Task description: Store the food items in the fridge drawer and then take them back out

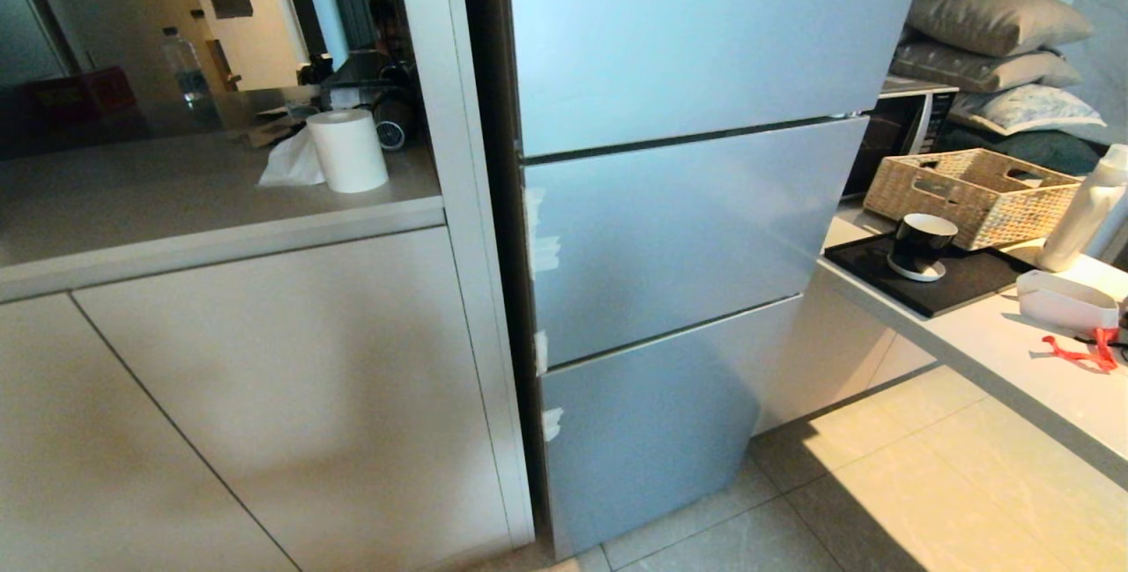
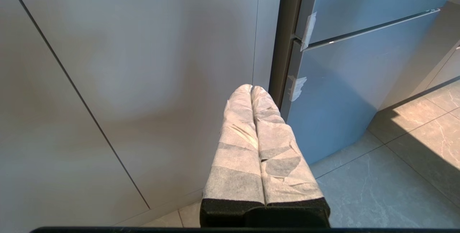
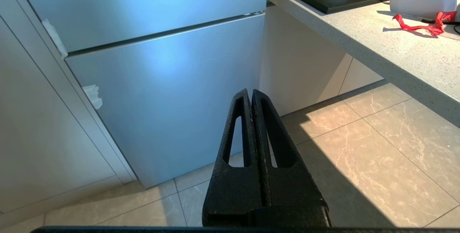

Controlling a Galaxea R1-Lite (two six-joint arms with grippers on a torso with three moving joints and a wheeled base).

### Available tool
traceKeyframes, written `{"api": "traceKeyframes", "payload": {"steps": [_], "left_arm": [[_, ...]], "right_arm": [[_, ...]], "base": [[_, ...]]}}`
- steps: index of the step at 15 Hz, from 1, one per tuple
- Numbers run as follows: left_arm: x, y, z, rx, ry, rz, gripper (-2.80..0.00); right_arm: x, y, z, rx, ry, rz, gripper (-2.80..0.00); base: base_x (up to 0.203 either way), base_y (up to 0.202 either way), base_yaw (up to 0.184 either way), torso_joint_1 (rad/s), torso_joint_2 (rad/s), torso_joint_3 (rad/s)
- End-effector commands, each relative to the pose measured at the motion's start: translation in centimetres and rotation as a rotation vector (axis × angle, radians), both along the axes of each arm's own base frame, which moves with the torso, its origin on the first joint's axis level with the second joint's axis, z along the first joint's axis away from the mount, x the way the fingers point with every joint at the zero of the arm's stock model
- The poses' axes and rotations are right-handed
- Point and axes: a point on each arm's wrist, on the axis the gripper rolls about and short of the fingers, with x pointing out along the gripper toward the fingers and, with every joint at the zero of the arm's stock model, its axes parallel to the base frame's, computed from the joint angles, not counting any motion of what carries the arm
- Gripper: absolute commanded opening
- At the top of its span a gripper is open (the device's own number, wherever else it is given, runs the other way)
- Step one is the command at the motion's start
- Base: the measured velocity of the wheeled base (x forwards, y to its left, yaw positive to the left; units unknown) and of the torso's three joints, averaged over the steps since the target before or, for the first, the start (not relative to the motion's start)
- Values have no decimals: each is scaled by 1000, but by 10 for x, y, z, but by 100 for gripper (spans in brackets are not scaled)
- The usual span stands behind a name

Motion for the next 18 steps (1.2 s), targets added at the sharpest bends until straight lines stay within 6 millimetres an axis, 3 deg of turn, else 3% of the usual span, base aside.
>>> {"api": "traceKeyframes", "payload": {"steps": [1,12,15,18], "left_arm": [[0,0,-1,0,1,0,-280],[-1,0,3,-5,-17,2,-280],[-10,0,56,-89,-111,-12,-280],[29,-1,91,-279,71,-75,-280]], "right_arm": [[0,0,0,-1,1,0,-280],[0,0,0,0,2,0,-280],[0,0,0,0,2,0,-280],[0,0,0,-1,2,0,-280]], "base": [[0,0,0,0,0,0],[0,0,0,0,0,0],[0,0,0,0,0,0],[0,0,0,0,0,0]]}}
